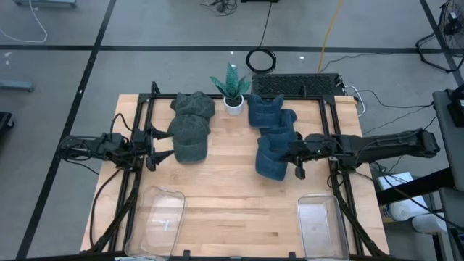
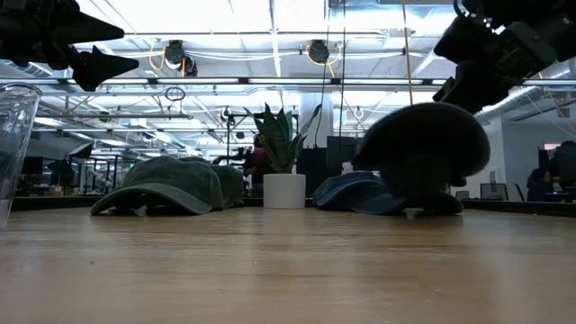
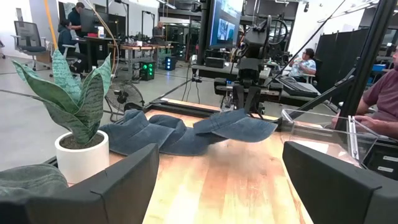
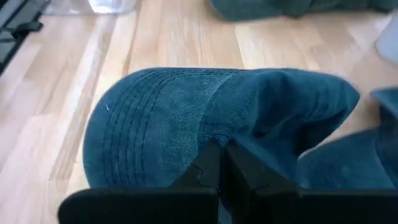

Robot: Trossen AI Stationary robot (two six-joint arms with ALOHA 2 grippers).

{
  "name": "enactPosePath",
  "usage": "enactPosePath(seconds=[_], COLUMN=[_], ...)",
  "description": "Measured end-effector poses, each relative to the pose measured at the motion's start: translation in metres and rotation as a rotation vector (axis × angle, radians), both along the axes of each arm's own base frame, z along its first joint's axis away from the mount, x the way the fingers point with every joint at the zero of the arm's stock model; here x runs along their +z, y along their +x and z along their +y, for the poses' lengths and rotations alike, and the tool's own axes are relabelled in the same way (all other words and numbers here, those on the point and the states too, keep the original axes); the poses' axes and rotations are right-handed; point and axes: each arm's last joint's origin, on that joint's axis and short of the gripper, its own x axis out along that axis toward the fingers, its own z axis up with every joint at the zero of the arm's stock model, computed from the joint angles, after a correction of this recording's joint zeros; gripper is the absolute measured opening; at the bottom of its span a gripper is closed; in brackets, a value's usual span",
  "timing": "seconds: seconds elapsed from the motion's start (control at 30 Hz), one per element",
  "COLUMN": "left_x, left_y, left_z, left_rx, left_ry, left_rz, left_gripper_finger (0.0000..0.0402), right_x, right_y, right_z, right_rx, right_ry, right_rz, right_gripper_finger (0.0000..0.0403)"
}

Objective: Pick & Place hat
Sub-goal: Put the bottom blue cap into the left transparent bin

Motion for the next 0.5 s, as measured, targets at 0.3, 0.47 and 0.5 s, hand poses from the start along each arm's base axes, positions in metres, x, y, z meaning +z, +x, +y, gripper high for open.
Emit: enactPosePath(seconds=[0.3,0.47,0.5], left_x=[0.000,0.000,0.000], left_y=[0.000,0.000,0.000], left_z=[0.000,0.000,0.000], left_rx=[0.000,0.000,0.000], left_ry=[0.000,0.000,0.000], left_rz=[0.000,0.000,0.000], left_gripper_finger=[0.0351,0.0351,0.0351], right_x=[0.010,0.015,0.016], right_y=[-0.003,-0.004,-0.004], right_z=[0.000,0.000,0.000], right_rx=[0.025,0.043,0.047], right_ry=[-0.044,-0.075,-0.084], right_rz=[-0.087,-0.137,-0.145], right_gripper_finger=[0.0000,0.0000,0.0000])
